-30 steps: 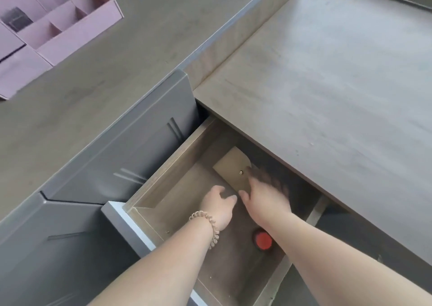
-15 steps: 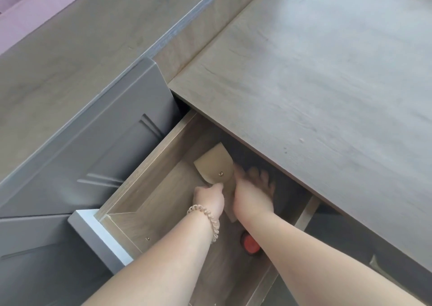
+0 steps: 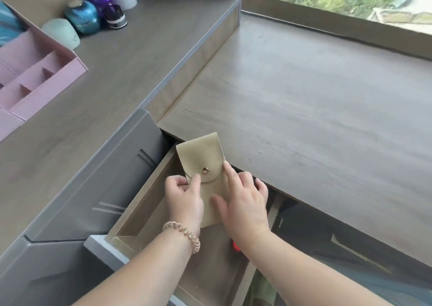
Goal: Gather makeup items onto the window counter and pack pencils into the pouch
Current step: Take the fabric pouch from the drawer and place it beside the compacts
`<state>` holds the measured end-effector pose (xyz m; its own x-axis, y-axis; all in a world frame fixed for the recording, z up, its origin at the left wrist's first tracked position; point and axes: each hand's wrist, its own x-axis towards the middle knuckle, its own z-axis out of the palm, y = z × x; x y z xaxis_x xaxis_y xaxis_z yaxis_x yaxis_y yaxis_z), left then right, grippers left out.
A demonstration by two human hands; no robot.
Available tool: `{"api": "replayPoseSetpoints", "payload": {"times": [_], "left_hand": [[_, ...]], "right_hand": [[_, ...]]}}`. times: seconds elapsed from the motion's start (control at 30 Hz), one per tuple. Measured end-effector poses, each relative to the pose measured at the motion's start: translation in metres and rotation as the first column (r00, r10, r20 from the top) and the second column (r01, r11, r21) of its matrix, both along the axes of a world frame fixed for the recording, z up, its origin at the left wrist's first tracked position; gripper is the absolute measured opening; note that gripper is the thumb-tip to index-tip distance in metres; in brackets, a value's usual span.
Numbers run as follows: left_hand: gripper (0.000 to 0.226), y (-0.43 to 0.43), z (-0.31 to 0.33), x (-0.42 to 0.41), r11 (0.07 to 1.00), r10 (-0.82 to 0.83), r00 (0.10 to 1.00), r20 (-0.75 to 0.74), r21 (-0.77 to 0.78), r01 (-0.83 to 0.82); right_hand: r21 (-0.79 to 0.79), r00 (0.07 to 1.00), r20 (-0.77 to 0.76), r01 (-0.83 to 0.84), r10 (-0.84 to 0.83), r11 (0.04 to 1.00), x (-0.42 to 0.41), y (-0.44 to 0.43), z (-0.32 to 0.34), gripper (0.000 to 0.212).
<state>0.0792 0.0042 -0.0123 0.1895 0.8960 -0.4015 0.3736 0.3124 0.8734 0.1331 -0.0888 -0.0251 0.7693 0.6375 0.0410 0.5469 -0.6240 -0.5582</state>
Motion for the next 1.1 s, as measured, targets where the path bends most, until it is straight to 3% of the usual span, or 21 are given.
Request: {"api": "replayPoseSetpoints", "payload": {"times": [0.23, 0.57, 0.83, 1.0, 1.1], "left_hand": [[0.026, -0.074, 0.08, 0.054, 0.915, -0.312, 0.947, 0.075, 0.293, 0.278], [0.024, -0.277, 0.136, 0.1, 0.68, -0.659, 0.752, 0.016, 0.438, 0.587], [0.018, -0.515, 0.128, 0.12, 0.594, -0.797, 0.597, 0.089, 0.295, 0.749], [0.024, -0.599, 0.116, 0.133, 0.44, -0.898, 0.436, 0.06, 0.186, 0.879], [0.035, -0.626, 0.109, 0.147, 0.341, -0.939, 0.344, 0.01, 0.17, 0.925]], "right_hand": [[0.137, 0.916, 0.298, 0.239, -0.27, 0.961, 0.037, -0.088, 0.074, 0.071], [0.171, 0.773, 0.36, 0.495, -0.522, 0.852, 0.056, -0.304, 0.127, 0.066], [0.038, 0.672, 0.416, 0.66, -0.612, 0.751, 0.065, -0.542, 0.131, 0.066], [-0.034, 0.652, 0.393, 0.715, -0.648, 0.698, 0.072, -0.636, 0.124, 0.068], [-0.092, 0.655, 0.299, 0.743, -0.694, 0.663, 0.081, -0.668, 0.118, 0.071]]}}
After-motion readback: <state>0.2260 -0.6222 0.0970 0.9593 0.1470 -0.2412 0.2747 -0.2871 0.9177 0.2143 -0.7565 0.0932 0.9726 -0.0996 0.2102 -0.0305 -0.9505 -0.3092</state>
